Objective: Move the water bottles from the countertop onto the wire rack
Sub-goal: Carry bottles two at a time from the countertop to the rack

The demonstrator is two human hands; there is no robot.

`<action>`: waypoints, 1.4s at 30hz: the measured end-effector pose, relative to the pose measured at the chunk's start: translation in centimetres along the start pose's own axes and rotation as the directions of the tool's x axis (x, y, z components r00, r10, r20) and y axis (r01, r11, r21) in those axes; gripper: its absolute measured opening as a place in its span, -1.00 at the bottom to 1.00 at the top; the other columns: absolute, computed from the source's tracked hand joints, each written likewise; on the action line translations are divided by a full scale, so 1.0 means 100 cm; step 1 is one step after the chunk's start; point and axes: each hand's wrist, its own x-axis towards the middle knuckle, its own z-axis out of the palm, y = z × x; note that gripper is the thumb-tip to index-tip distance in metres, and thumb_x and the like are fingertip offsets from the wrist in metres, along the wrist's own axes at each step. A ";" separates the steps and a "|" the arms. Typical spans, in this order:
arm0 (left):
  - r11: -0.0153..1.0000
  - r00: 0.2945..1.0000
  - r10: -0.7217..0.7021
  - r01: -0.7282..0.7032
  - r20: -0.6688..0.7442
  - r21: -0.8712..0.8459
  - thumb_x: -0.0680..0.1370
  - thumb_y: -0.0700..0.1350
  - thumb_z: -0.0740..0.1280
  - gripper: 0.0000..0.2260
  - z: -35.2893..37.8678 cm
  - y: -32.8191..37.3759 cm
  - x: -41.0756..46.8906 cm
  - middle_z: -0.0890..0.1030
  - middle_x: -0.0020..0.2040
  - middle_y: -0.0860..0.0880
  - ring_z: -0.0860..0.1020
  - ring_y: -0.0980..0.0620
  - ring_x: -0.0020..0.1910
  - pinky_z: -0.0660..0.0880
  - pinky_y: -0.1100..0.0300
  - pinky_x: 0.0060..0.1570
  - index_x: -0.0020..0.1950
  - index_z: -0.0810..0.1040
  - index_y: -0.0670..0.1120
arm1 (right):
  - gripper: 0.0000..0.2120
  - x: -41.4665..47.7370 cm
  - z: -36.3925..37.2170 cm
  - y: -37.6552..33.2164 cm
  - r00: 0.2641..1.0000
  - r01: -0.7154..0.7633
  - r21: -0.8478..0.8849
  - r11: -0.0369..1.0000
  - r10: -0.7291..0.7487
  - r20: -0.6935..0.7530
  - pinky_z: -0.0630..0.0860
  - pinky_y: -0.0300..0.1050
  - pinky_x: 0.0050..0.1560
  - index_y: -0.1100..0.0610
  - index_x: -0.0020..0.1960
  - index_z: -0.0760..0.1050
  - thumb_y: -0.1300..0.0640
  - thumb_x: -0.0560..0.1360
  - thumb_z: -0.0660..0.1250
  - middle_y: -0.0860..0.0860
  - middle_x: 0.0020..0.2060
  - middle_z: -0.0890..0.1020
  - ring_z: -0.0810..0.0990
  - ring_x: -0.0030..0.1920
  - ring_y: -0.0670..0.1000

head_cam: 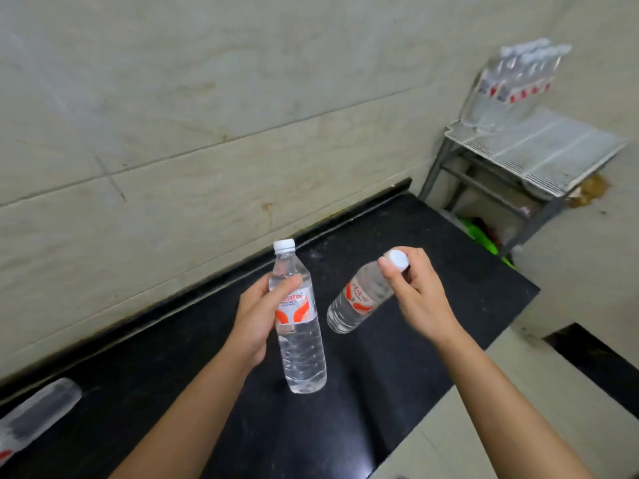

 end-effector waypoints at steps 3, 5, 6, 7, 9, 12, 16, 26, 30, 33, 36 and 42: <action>0.998 0.996 0.032 -0.035 0.078 0.046 0.37 0.12 0.47 -0.58 0.061 0.011 -0.004 0.74 0.00 -0.10 0.71 -0.06 -0.03 0.55 0.07 -0.06 0.13 0.65 -0.08 | -0.94 0.003 -0.054 0.013 0.992 -0.071 0.182 0.981 0.089 -0.089 0.42 -0.29 0.10 -0.18 -0.01 0.51 -0.13 0.56 0.33 -0.07 0.00 0.50 0.51 0.08 -0.11; 0.995 0.992 0.054 -0.063 0.114 0.076 0.37 0.13 0.47 -0.58 0.105 0.012 -0.003 0.74 0.00 -0.11 0.71 -0.06 -0.03 0.55 0.05 -0.04 0.12 0.65 -0.07 | -0.73 0.006 -0.091 0.032 0.983 -0.097 0.292 0.952 0.137 -0.123 0.51 -0.06 0.23 -0.22 0.02 0.55 -0.36 0.46 0.32 0.00 0.09 0.56 0.57 0.16 -0.05; 0.993 0.990 0.067 -0.078 0.126 0.086 0.37 0.13 0.46 -0.59 0.129 0.011 -0.002 0.73 -0.01 -0.11 0.71 -0.06 -0.04 0.55 0.05 -0.03 0.11 0.65 -0.07 | -0.63 0.007 -0.110 0.044 0.980 -0.103 0.344 0.933 0.155 -0.128 0.53 0.02 0.26 -0.22 0.04 0.57 -0.44 0.41 0.33 0.04 0.13 0.60 0.60 0.19 -0.01; 0.992 0.988 0.079 -0.092 0.133 0.091 0.38 0.14 0.46 -0.59 0.154 0.008 0.000 0.73 0.00 -0.12 0.71 -0.06 -0.04 0.55 0.05 -0.02 0.12 0.65 -0.07 | -0.54 0.008 -0.131 0.055 0.976 -0.107 0.394 0.913 0.172 -0.133 0.54 0.08 0.28 -0.19 0.08 0.58 -0.48 0.38 0.33 0.06 0.13 0.63 0.61 0.19 0.00; 0.992 0.988 0.078 -0.091 0.131 0.091 0.39 0.16 0.45 -0.56 0.208 0.000 0.004 0.73 0.01 -0.11 0.70 -0.02 -0.06 0.54 0.07 -0.04 0.16 0.61 -0.08 | -0.52 0.007 -0.174 0.078 0.971 -0.110 0.461 0.881 0.194 -0.140 0.55 0.14 0.29 -0.08 0.10 0.59 -0.41 0.41 0.34 0.09 0.09 0.67 0.63 0.14 -0.03; 1.000 0.982 0.023 -0.024 0.186 0.002 0.50 0.15 0.37 -0.55 0.293 -0.017 0.011 0.69 -0.03 -0.12 0.68 -0.04 -0.09 0.57 0.01 -0.04 0.23 0.54 -0.15 | -0.64 0.008 -0.241 0.115 0.964 -0.126 0.476 0.870 0.221 -0.148 0.54 0.16 0.25 -0.07 0.06 0.60 -0.31 0.48 0.31 0.08 0.03 0.68 0.64 0.05 -0.02; 0.978 0.954 -0.063 0.118 0.294 -0.175 0.60 0.11 0.30 -0.74 0.405 -0.025 0.019 0.59 -0.22 -0.11 0.59 -0.05 -0.26 0.55 -0.05 -0.10 0.01 0.64 -0.06 | -0.80 0.020 -0.327 0.164 0.943 -0.127 0.509 0.851 0.263 -0.204 0.59 0.12 0.16 -0.11 0.03 0.62 -0.20 0.57 0.32 0.04 -0.06 0.70 0.66 -0.02 -0.04; 0.981 0.810 -0.148 0.194 0.568 -0.021 0.19 0.19 0.65 -0.41 0.581 -0.037 0.073 0.60 -0.20 -0.04 0.59 0.01 -0.28 0.55 0.05 -0.28 0.10 0.58 -0.02 | -0.78 0.073 -0.459 0.249 0.849 -0.055 0.549 0.834 0.329 -0.414 0.60 -0.05 0.09 -0.08 0.23 0.53 -0.09 0.65 0.21 0.04 -0.06 0.66 0.66 -0.04 -0.06; 0.991 0.808 0.008 0.072 0.589 -0.113 0.45 -0.01 0.47 -0.68 0.634 -0.026 0.129 0.56 -0.11 -0.09 0.58 -0.05 -0.19 0.55 -0.02 -0.13 0.14 0.51 -0.06 | -0.77 0.122 -0.490 0.278 0.853 -0.046 0.499 0.865 0.294 -0.432 0.61 -0.08 0.07 -0.11 0.30 0.49 -0.05 0.67 0.21 0.02 -0.01 0.67 0.67 -0.01 -0.09; 0.983 0.846 0.161 -0.094 0.508 -0.156 0.45 -0.06 0.45 -0.72 0.675 -0.005 0.180 0.56 -0.08 -0.14 0.55 -0.18 -0.10 0.50 -0.15 -0.03 0.12 0.51 -0.06 | -0.80 0.177 -0.513 0.299 0.862 -0.045 0.399 0.916 0.238 -0.448 0.60 0.00 0.14 -0.25 0.26 0.48 -0.14 0.64 0.24 -0.07 0.00 0.69 0.68 0.04 -0.08; 0.949 0.878 0.307 -0.252 0.367 -0.191 0.36 -0.04 0.53 -0.66 0.712 0.029 0.226 0.62 -0.11 -0.14 0.59 -0.18 -0.11 0.55 -0.13 -0.04 0.08 0.58 -0.08 | -0.76 0.243 -0.543 0.304 0.872 -0.011 0.329 0.944 0.170 -0.459 0.58 0.03 0.22 -0.22 0.25 0.49 -0.15 0.60 0.26 -0.03 0.10 0.69 0.66 0.13 -0.01; 0.878 0.859 0.465 -0.478 0.214 0.014 0.30 -0.05 0.64 -0.61 0.751 0.073 0.296 0.74 -0.02 -0.05 0.71 -0.05 -0.03 0.62 -0.03 0.00 0.08 0.66 -0.01 | -0.69 0.342 -0.583 0.309 0.867 0.081 0.215 0.973 0.038 -0.497 0.49 -0.28 0.14 -0.20 0.28 0.48 -0.22 0.58 0.20 -0.26 0.06 0.64 0.60 0.13 -0.17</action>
